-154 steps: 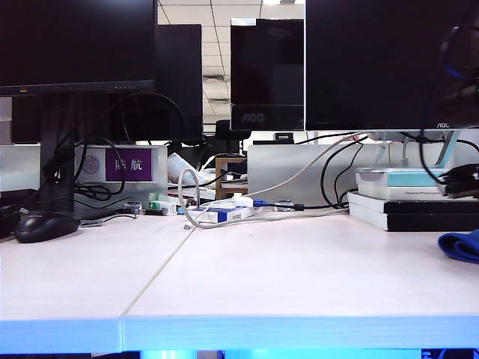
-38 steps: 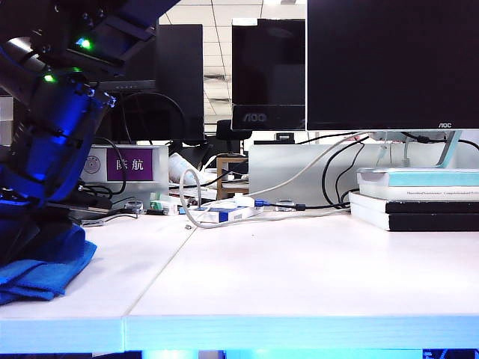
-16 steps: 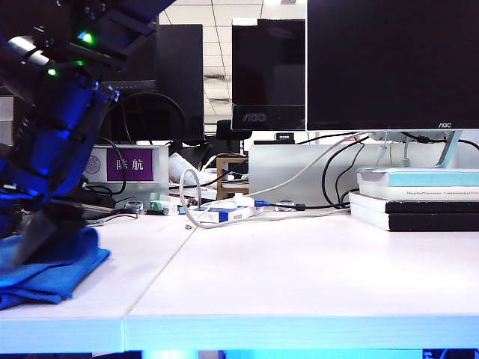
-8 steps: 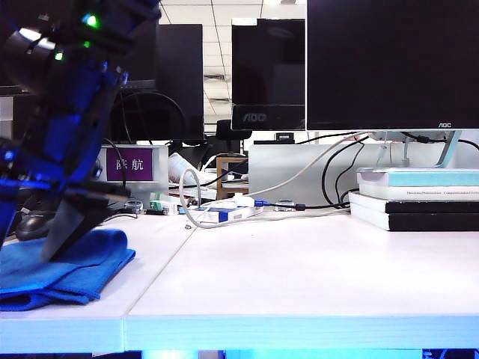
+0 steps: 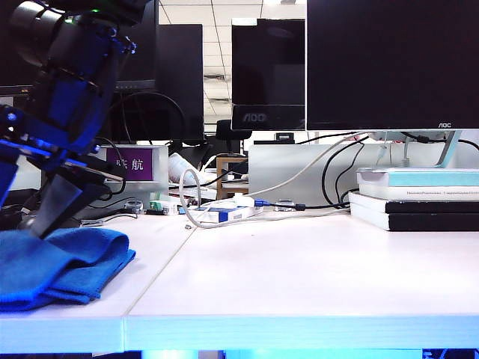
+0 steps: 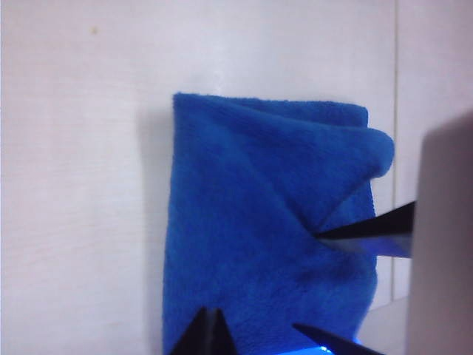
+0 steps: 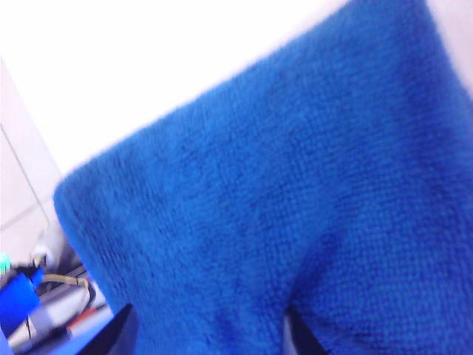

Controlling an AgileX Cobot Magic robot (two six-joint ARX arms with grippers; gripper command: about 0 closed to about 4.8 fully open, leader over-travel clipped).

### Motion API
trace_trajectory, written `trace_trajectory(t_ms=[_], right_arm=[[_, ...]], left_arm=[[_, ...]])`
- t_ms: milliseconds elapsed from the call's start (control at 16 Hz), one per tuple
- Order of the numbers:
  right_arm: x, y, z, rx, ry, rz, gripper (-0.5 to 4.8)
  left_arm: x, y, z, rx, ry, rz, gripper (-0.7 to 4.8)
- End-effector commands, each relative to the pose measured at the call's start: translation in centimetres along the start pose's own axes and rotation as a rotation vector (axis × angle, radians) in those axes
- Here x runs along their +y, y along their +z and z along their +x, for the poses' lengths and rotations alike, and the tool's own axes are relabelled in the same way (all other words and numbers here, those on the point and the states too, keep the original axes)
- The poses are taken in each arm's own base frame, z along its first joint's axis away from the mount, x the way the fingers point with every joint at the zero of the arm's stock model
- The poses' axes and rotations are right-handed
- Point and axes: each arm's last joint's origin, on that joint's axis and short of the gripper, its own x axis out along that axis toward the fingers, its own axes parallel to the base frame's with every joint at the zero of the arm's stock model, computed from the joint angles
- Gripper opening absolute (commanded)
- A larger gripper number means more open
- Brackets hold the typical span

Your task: Wipe the table from right to left using the rag.

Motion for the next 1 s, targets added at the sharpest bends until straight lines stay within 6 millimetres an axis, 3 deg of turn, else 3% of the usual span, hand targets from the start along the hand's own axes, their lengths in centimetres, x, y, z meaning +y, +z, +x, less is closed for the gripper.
trace_trajectory(t_ms=[63,1002], right_arm=[[0.3,0.1,-0.5,-0.005,0.007,-0.031,2.53],[0.2,0.2,-0.6,-0.008,0.021,-0.035,2.54]], left_arm=[[0.3,0.3,0.7,0.007,-0.072,0.002,-0.05],[2.2,1.4,3.9,0.035,-0.250,-0.041,-0.05]])
